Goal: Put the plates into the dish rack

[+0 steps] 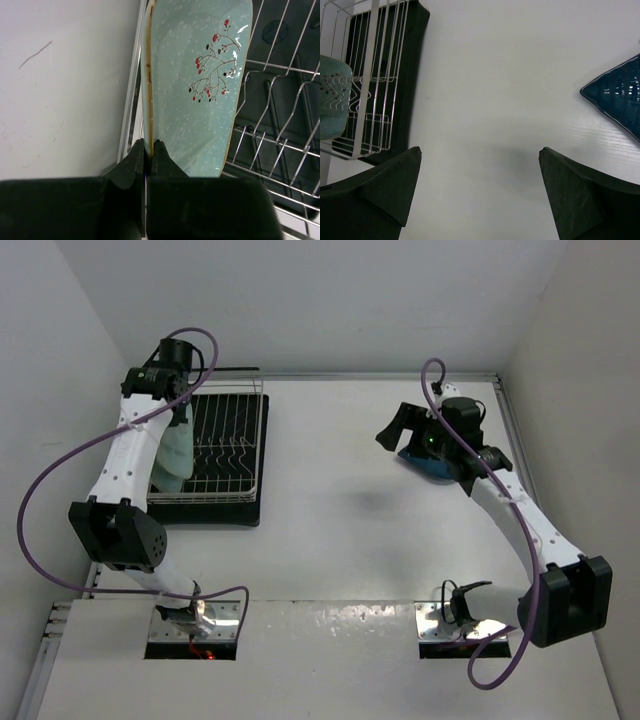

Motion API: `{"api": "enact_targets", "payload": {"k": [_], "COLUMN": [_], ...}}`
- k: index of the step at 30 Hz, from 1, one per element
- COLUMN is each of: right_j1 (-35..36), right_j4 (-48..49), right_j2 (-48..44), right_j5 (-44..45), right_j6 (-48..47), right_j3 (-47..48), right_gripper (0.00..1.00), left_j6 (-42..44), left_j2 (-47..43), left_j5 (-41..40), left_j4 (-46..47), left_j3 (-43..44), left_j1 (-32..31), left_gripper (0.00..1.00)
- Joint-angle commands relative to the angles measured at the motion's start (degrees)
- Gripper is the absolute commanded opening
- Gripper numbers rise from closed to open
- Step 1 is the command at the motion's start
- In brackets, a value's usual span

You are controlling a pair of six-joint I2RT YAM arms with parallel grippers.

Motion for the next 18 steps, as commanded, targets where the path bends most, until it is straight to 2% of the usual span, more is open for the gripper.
{"api": "enact_targets", "payload": {"k": [1,7,13,18], "right_j1": [-0.69,-1.04,-1.21,-1.48], "right_j4": [0.55,0.81,0.38,-0.06], "right_j2": [-2.20,-2.20,-2.20,-2.20], "right_j5": [0.73,0.21,0.03,0.11], "right_j6": [0.04,0.39,0.39,0.22], "right_j3": [-0.54,-0.54,-0.37,-0.28], "right_gripper": [1.00,1.00,1.00,1.00], "left_j6": [2.02,6.85,8.62,8.09], "left_j2": [-3.10,-3.72,-3.72,-3.11], "left_j5": [-4.26,-7.69,-6.12,-5.59], "left_j4": [7.12,14.75,16.43,17.48], "left_j3": [-3.18,-9.26,-9.79,-14.08], "left_j1": [-0.53,-0.53,-0.53,-0.53], "left_gripper": [0.00,0.00,0.00,0.00]}}
